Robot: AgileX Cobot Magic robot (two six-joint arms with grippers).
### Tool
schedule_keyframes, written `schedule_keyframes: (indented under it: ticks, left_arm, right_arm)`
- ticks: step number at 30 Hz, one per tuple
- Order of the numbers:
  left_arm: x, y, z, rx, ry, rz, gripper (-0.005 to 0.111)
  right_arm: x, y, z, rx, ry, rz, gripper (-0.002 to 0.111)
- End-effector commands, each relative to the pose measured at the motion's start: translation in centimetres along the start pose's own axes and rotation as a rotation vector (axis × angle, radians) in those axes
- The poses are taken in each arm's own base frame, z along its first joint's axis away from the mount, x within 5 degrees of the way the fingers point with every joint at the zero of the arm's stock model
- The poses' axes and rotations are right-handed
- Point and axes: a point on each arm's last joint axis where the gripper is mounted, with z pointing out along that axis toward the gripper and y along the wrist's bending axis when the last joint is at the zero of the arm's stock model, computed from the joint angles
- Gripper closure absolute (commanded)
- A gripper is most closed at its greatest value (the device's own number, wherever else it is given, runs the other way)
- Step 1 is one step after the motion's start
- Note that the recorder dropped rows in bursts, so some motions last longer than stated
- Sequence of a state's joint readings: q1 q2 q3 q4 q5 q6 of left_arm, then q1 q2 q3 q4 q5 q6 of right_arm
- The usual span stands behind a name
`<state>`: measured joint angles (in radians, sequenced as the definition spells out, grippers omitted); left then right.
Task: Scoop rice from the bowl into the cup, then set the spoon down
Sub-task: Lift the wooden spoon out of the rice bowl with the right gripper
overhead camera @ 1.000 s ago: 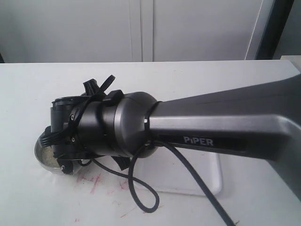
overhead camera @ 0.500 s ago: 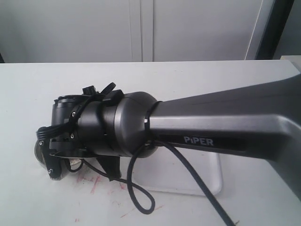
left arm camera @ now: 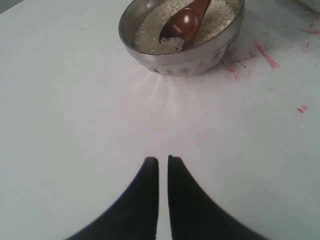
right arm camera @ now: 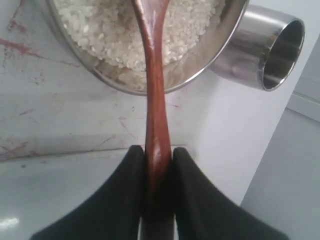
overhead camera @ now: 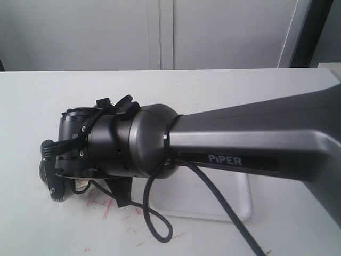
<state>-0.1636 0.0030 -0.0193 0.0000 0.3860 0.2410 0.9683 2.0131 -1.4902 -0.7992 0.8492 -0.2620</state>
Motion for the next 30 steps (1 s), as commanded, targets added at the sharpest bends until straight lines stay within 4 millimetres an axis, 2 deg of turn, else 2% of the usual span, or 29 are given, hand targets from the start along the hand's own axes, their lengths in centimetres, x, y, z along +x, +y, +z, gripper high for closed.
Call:
schedule_keyframes:
  ticks: [1,6,16,30]
  left_arm:
    - [0.6,-0.1,0.1,0.011,0.038,-0.005,0.092]
    - [0.6,-0.1,0.1,0.011,0.038,-0.005,0.092]
    - [0.6,-0.1,0.1,0.011,0.038,-0.005,0.092]
    - [0.6,-0.1,0.1,0.011,0.038,-0.005,0.092]
  right_arm:
    - [0.1,-0.2,0.0,0.015,0.01,0.009,0.108]
    - [0.6,-0.6,0.1,0.047,0.057,0.005,0.108]
    - [2.3,-1.9,0.2,0.019,0.045,0.192,0.108]
    - [2.1,-2.2,-0.4,0.001,-0.023,0.245,0.108]
